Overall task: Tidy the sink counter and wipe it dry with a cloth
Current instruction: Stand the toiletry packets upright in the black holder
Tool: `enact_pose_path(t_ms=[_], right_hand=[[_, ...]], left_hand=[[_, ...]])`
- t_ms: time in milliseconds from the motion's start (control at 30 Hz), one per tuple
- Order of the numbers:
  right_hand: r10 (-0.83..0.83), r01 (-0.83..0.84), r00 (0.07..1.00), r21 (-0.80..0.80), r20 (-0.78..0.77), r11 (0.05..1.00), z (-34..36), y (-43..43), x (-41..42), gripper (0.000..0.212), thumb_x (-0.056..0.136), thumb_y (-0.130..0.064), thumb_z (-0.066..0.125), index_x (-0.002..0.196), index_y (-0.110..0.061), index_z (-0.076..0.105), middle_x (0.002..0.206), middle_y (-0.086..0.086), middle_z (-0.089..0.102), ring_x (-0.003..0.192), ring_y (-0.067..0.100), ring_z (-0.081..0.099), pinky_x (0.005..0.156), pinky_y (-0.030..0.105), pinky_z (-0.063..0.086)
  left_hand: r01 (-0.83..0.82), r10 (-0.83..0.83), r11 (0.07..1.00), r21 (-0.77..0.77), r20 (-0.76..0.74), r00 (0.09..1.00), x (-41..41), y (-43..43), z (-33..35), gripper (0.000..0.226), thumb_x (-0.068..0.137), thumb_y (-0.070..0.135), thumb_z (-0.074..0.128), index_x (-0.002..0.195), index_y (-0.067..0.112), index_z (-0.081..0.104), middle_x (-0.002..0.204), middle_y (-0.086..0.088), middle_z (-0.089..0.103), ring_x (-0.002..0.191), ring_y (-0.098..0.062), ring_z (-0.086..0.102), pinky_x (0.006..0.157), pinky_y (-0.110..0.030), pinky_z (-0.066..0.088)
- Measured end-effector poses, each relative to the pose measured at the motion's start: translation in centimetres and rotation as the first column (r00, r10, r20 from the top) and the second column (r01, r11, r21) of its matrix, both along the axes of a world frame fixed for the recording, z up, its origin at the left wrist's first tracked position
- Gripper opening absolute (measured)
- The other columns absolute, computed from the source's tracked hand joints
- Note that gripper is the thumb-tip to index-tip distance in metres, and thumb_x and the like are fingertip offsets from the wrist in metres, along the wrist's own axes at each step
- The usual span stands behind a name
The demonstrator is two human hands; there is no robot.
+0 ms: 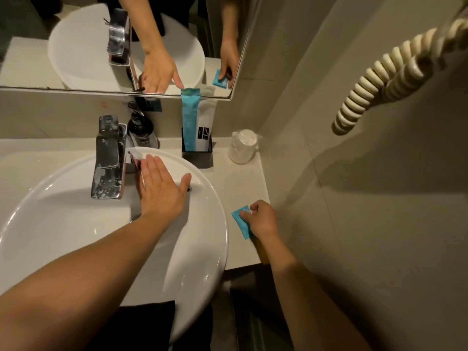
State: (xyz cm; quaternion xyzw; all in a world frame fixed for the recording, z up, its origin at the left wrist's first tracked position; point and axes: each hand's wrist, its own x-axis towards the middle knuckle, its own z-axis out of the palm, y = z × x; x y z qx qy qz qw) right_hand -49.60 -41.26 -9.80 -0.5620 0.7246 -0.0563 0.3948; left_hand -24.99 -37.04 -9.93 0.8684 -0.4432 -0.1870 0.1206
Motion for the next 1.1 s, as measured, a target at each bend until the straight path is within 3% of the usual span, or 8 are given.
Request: enact_pose_path(t_ms=[200,300,367,533,767,867,1000,1100], right_hand=[[-0.050,0.050,0.998,-0.003,0.040,0.999,-0.6,0.5,0.7,0.028,0.093,-0.018,0.072,0.115,-0.010,0.057,0.115,0.009,0.061,0.096,0.019,0.062,0.070,0.023,0.049],[-0.077,0.078,0.995,-0.017,0.066,0.997,-0.6,0.1,0.6,0.013,0.097,-0.017,0.067,0.098,-0.009,0.057,0.100,0.008,0.061,0.089,0.018,0.059,0.060,0.019,0.043],[-0.078,0.082,0.993,-0.045,0.089,0.996,-0.4,-0.4,0.6,0.019,0.098,-0.016,0.064,0.083,-0.011,0.054,0.086,0.004,0.058,0.084,0.019,0.058,0.057,0.019,0.043],[-0.063,0.098,0.967,-0.130,0.249,0.987,2.5,-2.4,1.7,0.015,0.098,-0.019,0.063,0.092,-0.005,0.064,0.091,0.007,0.066,0.084,0.021,0.064,0.064,0.025,0.051],[0.125,0.097,0.850,-0.386,0.512,0.918,9.9,-7.9,8.5,0.022,0.096,-0.013,0.060,0.074,-0.016,0.059,0.069,0.004,0.061,0.060,0.012,0.056,0.060,0.028,0.047],[0.211,0.036,0.841,-0.441,0.499,0.897,11.4,-9.9,11.8,0.023,0.098,-0.018,0.059,0.075,-0.020,0.059,0.070,0.001,0.064,0.063,0.011,0.060,0.060,0.027,0.049],[0.295,-0.085,0.864,-0.461,0.407,0.884,10.5,-11.3,14.8,0.021,0.098,-0.018,0.058,0.079,-0.009,0.059,0.071,0.008,0.063,0.064,0.014,0.056,0.065,0.034,0.047],[0.346,-0.194,0.893,-0.449,0.286,0.872,8.7,-11.3,15.8,0.028,0.099,-0.018,0.059,0.072,-0.019,0.052,0.074,0.003,0.058,0.068,0.016,0.050,0.061,0.031,0.039]], left_hand=[[0.000,0.000,1.000,0.002,-0.006,1.000,0.1,0.0,0.1,0.095,0.100,0.067,0.026,0.160,0.002,-0.008,0.170,-0.015,-0.010,0.157,-0.027,-0.012,0.125,-0.044,-0.002],[-0.005,0.005,1.000,0.000,-0.009,1.000,0.1,-0.1,0.2,0.095,0.099,0.068,0.025,0.160,0.003,-0.008,0.170,-0.015,-0.011,0.157,-0.027,-0.013,0.125,-0.044,-0.003],[-0.008,0.008,1.000,-0.001,-0.008,1.000,0.1,-0.1,0.2,0.095,0.099,0.068,0.025,0.160,0.003,-0.009,0.170,-0.015,-0.011,0.157,-0.027,-0.013,0.125,-0.043,-0.003],[-0.010,0.010,1.000,-0.005,-0.025,1.000,0.2,-0.1,0.3,0.095,0.099,0.069,0.024,0.160,0.004,-0.010,0.170,-0.014,-0.013,0.156,-0.026,-0.014,0.125,-0.044,-0.001],[-0.022,0.022,1.000,-0.017,-0.022,1.000,0.3,-0.2,0.1,0.096,0.098,0.069,0.025,0.160,0.005,-0.010,0.170,-0.014,-0.012,0.157,-0.027,-0.013,0.126,-0.045,0.001],[-0.025,0.024,0.999,-0.034,-0.018,1.000,0.3,-0.1,0.1,0.095,0.099,0.068,0.028,0.160,0.005,-0.009,0.170,-0.014,-0.010,0.157,-0.027,-0.011,0.126,-0.044,0.001],[-0.038,0.038,0.998,-0.054,-0.012,0.999,0.2,0.0,0.5,0.094,0.100,0.067,0.029,0.160,0.007,-0.009,0.171,-0.013,-0.010,0.157,-0.026,-0.011,0.125,-0.041,-0.001],[-0.045,0.044,0.997,-0.055,-0.017,0.999,0.1,0.0,0.8,0.092,0.100,0.066,0.028,0.160,0.008,-0.012,0.170,-0.011,-0.013,0.157,-0.025,-0.013,0.123,-0.039,-0.004]])
